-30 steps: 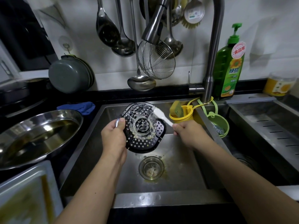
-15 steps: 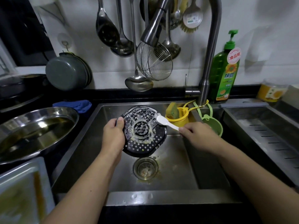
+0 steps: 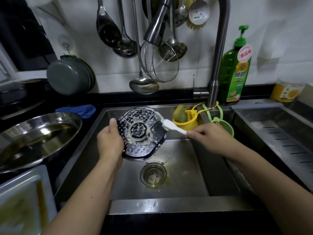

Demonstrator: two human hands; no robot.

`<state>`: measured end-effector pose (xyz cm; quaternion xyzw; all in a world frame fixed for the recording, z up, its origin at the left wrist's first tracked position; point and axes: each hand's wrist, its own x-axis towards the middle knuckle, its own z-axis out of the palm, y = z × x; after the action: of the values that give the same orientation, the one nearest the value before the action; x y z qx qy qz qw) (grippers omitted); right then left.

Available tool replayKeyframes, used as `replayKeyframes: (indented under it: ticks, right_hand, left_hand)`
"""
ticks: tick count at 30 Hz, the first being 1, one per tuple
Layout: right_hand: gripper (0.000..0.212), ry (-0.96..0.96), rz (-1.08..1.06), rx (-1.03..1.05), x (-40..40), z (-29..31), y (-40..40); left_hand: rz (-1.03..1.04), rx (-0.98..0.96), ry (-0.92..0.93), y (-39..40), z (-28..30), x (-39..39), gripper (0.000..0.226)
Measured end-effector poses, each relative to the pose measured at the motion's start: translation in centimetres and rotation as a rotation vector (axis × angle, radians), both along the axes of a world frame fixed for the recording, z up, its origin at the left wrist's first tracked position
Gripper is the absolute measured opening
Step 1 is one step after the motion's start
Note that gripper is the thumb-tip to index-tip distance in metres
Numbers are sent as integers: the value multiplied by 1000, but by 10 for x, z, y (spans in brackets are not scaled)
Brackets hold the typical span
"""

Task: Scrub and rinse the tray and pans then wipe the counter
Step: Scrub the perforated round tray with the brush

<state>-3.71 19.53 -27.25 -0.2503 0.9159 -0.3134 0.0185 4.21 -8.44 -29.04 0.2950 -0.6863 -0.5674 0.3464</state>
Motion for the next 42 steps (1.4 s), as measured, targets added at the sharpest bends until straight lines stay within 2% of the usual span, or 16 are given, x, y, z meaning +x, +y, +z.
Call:
replayKeyframes:
  ticks: [4, 8, 16, 19, 22, 28, 32, 37, 42]
  right_hand:
    - [39, -2, 9, 28, 1, -1, -2]
    - [43, 117, -96, 4, -7, 3, -10]
    - [39, -11, -14, 100, 0, -5, -7]
    - [44, 62, -76, 35, -2, -2, -12]
    - [45, 72, -129, -9, -5, -1, -13]
    - [43, 14, -10, 153, 8, -3, -10]
    - [45, 63, -161, 36, 9, 4, -19]
    - [32, -99, -53, 119, 20, -2, -28]
    - [42, 3, -185, 37, 17, 0, -28]
  left_hand:
    - [10, 2, -26, -3, -1, -2, 55]
    - [-54, -25, -17, 9, -6, -8, 60]
    - [65, 22, -9, 0, -1, -2, 51]
    - [10, 48, -4, 3, -2, -4, 56]
    - [-9, -10, -42, 12, -2, -4, 59]
    - [90, -4, -30, 1, 2, -1, 59]
    - [19, -62, -11, 12, 1, -3, 59]
    - [70, -50, 20, 11, 1, -2, 55]
    - [58, -42, 34, 15, 3, -2, 53]
